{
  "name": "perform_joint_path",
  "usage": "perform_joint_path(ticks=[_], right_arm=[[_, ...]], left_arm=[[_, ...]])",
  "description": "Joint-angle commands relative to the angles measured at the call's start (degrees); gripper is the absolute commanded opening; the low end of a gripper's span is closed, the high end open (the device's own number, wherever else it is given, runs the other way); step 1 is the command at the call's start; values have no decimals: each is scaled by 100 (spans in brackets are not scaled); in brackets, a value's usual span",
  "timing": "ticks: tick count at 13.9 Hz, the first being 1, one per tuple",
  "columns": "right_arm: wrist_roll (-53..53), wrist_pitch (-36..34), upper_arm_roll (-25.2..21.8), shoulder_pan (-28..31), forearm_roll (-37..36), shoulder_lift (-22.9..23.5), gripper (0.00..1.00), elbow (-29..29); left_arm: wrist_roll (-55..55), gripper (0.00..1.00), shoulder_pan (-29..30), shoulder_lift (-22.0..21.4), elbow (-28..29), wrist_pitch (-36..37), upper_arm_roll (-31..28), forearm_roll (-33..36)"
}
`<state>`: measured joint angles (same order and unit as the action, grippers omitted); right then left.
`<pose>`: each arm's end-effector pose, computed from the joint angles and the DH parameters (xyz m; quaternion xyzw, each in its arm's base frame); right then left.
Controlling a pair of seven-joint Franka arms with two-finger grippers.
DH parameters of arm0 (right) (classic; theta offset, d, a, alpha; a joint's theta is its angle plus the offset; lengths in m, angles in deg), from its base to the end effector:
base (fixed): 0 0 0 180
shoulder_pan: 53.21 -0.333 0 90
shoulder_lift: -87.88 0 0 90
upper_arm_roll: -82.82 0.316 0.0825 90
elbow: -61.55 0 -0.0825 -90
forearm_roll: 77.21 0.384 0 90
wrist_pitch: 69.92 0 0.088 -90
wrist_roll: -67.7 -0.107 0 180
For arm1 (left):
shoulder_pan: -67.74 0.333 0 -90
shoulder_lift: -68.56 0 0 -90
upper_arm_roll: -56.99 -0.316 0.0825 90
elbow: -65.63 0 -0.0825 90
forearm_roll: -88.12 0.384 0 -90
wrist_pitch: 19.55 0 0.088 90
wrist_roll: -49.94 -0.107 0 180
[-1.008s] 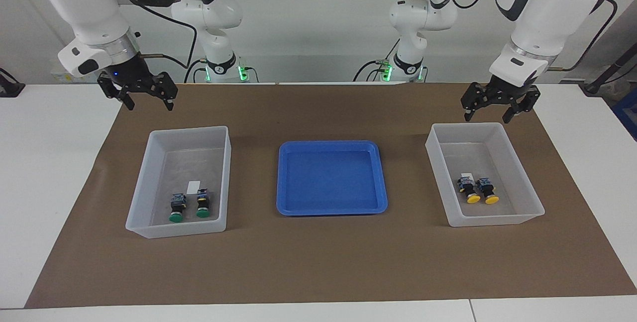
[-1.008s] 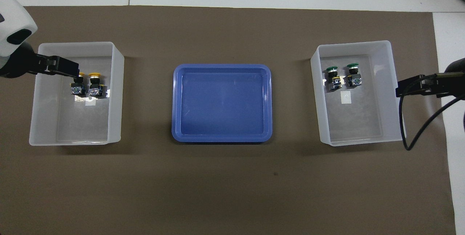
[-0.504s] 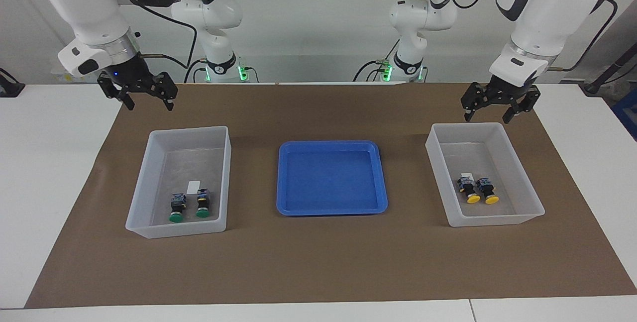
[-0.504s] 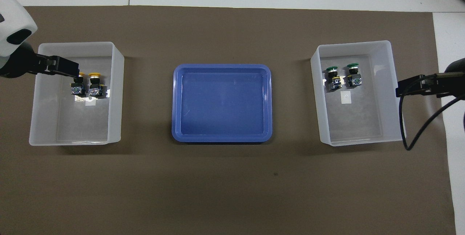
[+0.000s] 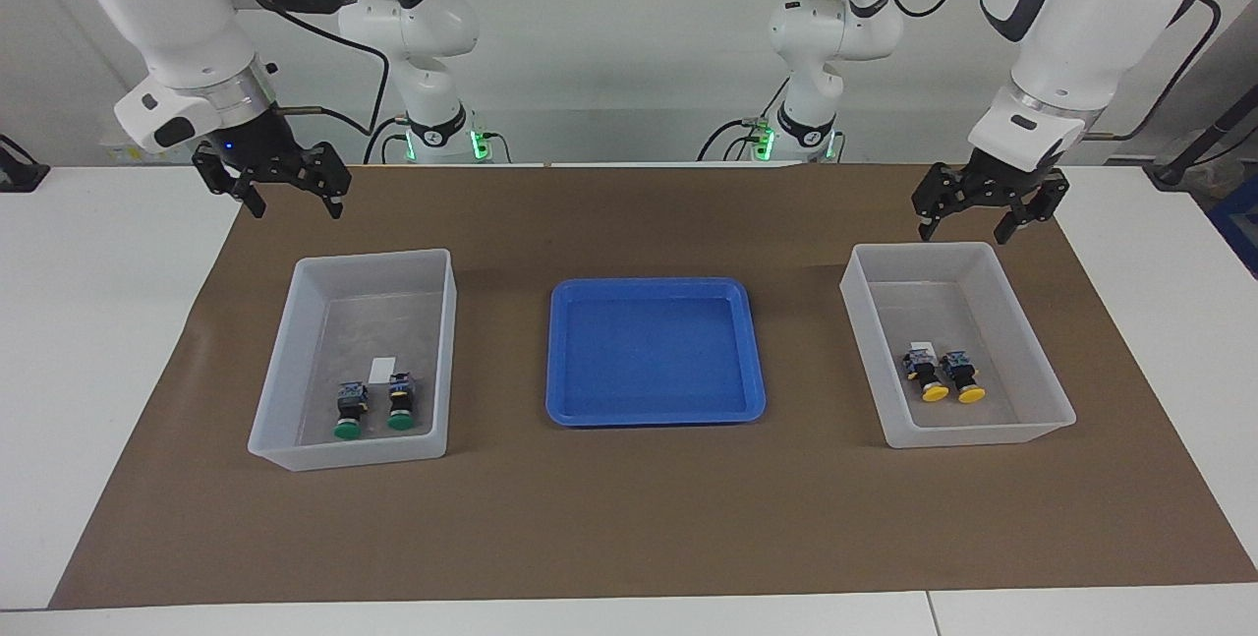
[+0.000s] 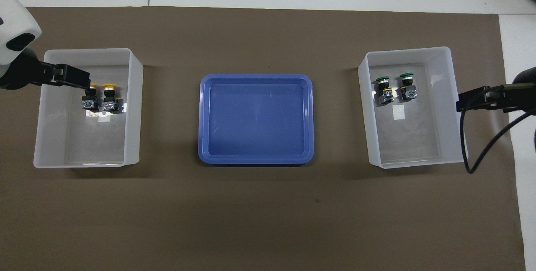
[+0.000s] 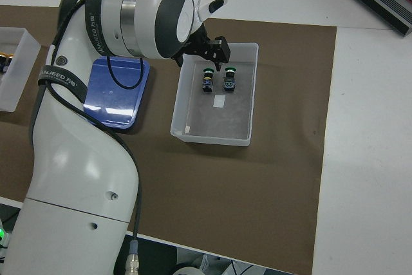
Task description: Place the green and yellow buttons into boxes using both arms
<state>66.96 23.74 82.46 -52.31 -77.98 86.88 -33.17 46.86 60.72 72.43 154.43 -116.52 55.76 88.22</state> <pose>0.5532 -0.0136 0.6007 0.9998 -0.0170 -0.0006 0.0066 0.5838 -0.0595 0.6071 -0.9963 0.0774 -0.0376 0.0007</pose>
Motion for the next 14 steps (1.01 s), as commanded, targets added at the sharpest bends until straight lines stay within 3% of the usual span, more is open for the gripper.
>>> perform_joint_path(ticks=[1,14], right_arm=[[-41,56,28,16,-11,-59,100,-90],[-40,56,28,7,-11,-59,100,-90]], left_arm=[[89,100,-45,-167,217,-129,-26,104],[72,100,-28,-175,235,-234,-18,95]])
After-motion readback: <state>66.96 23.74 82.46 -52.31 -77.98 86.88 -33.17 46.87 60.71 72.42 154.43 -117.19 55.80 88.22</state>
